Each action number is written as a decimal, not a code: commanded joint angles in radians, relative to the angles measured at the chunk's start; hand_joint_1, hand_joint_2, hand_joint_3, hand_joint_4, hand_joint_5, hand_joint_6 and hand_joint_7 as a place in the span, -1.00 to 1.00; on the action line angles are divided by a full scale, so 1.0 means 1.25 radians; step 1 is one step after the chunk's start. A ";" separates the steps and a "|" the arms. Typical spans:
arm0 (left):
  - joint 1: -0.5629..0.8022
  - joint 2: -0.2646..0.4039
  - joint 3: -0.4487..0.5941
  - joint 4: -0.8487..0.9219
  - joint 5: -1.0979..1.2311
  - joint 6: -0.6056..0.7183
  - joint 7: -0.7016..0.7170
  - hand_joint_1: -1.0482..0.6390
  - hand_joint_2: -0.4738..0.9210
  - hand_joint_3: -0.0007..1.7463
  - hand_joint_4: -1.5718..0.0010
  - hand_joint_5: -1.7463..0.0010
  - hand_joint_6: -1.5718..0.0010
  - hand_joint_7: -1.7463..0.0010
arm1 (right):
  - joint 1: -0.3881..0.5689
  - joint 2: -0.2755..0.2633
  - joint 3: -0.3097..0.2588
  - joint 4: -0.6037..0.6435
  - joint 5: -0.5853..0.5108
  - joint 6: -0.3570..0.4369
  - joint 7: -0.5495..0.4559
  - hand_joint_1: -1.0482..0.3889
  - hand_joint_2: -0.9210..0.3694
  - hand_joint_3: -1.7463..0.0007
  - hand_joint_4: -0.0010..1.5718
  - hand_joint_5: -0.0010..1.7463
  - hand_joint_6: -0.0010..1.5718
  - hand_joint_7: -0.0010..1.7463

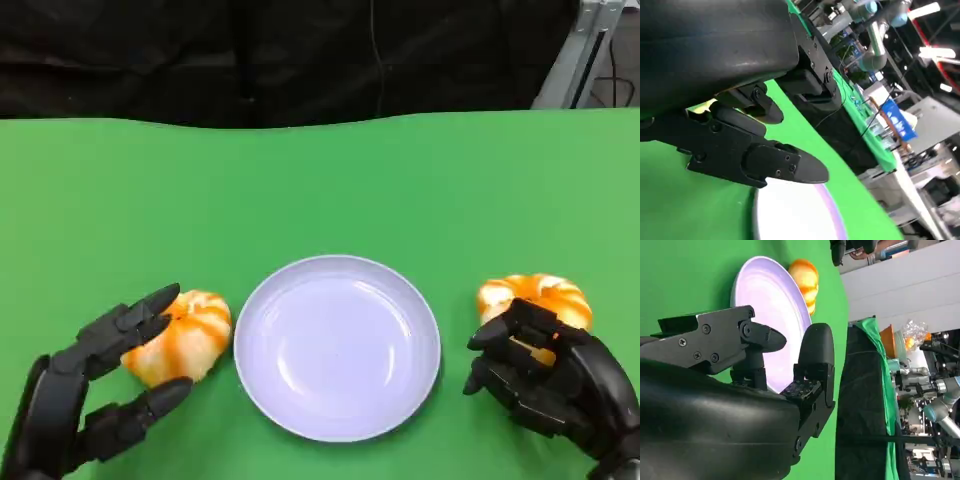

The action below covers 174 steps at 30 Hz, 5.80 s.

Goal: Grasp the bread from the table and place it into the plate.

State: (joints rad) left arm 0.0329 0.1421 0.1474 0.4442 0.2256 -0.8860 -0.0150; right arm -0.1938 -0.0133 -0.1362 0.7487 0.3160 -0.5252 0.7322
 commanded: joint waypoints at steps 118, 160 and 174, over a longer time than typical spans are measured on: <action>-0.239 0.174 -0.353 0.208 0.372 0.420 0.441 0.09 1.00 -0.62 0.48 -0.87 0.23 -0.40 | -0.006 -0.009 -0.012 -0.008 0.003 -0.003 0.009 0.49 -0.93 0.37 -0.34 0.87 -0.23 0.33; -0.138 0.189 -0.348 -0.095 0.463 0.402 0.609 0.15 1.00 -0.81 0.24 -0.55 0.11 -0.21 | -0.008 -0.007 -0.007 -0.010 0.001 0.006 0.001 0.51 -0.90 0.34 -0.38 0.90 -0.27 0.37; -0.187 0.155 -0.404 -0.156 0.474 0.328 0.534 0.07 1.00 -0.86 0.28 -0.68 0.12 -0.23 | -0.006 -0.005 -0.005 -0.015 -0.002 0.009 -0.005 0.52 -0.91 0.33 -0.38 0.90 -0.28 0.38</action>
State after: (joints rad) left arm -0.1646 0.3494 -0.3319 0.2778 0.8155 -0.4442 0.6864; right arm -0.2031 -0.0083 -0.1402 0.7427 0.3134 -0.5186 0.7332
